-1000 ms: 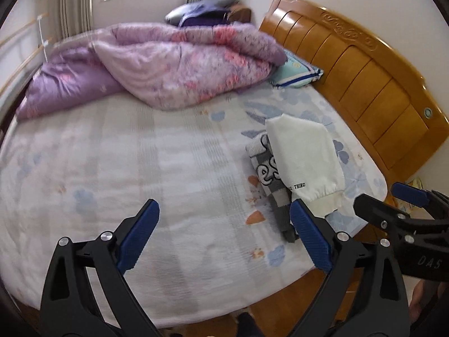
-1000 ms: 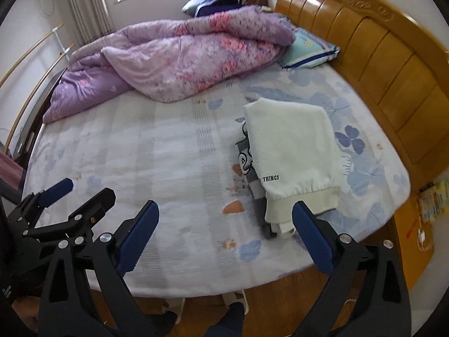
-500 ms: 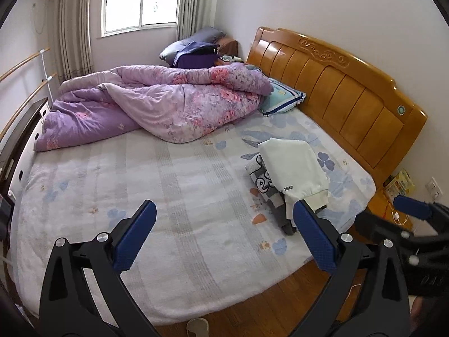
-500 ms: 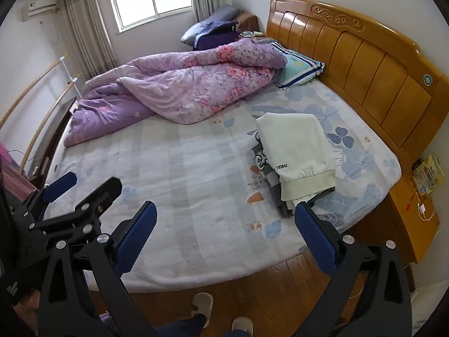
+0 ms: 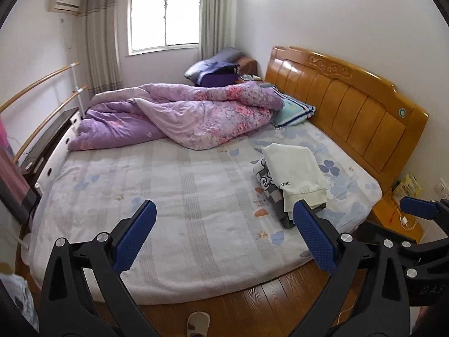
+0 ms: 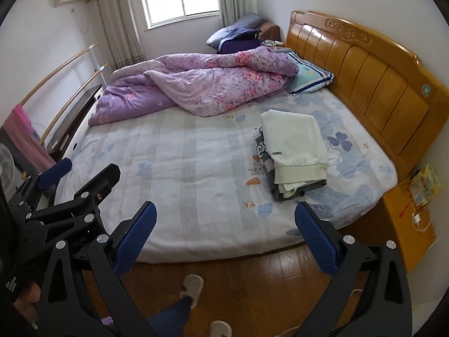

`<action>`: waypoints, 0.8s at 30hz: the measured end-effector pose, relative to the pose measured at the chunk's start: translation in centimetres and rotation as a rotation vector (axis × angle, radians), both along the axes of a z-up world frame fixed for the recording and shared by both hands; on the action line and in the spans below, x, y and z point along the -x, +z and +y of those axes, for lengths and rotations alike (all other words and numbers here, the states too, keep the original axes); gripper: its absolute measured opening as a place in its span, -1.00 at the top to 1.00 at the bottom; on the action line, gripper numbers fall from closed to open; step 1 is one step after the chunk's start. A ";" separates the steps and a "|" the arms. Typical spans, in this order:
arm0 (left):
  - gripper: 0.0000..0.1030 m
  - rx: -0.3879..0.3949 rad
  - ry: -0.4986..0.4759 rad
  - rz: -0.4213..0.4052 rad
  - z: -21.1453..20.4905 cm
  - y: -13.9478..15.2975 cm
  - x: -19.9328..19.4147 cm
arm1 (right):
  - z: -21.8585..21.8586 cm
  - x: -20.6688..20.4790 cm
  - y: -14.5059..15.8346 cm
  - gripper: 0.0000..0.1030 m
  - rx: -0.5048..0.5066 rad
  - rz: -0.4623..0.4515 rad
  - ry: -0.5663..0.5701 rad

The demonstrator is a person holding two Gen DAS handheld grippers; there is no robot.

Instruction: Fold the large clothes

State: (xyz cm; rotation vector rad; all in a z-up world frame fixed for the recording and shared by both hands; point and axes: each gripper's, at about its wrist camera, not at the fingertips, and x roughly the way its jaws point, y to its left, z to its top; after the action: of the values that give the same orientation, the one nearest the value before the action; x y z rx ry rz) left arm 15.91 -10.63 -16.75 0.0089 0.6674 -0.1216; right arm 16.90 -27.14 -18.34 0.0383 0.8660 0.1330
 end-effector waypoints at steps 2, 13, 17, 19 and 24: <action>-0.91 0.002 0.005 0.010 -0.5 1.0 2.0 | -0.4 1.6 0.8 -0.85 0.000 -0.007 0.011; -0.91 0.010 0.080 -0.063 1.0 5.9 9.3 | 1.2 7.6 5.5 -0.85 0.038 -0.118 0.089; -0.90 0.004 0.104 -0.087 2.4 7.5 10.4 | 2.3 8.7 6.6 -0.85 0.040 -0.142 0.098; -0.91 0.000 0.107 -0.101 3.2 8.2 11.0 | 2.9 9.1 7.1 -0.85 0.042 -0.154 0.092; -0.91 -0.004 0.100 -0.133 5.0 9.6 12.3 | 4.5 10.4 8.4 -0.85 0.045 -0.178 0.087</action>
State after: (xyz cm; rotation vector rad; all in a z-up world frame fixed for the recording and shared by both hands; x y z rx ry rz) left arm 3.64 -5.64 -7.11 -0.0121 0.5337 -0.0226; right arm 6.54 -22.65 -9.92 -0.0526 0.6925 0.1952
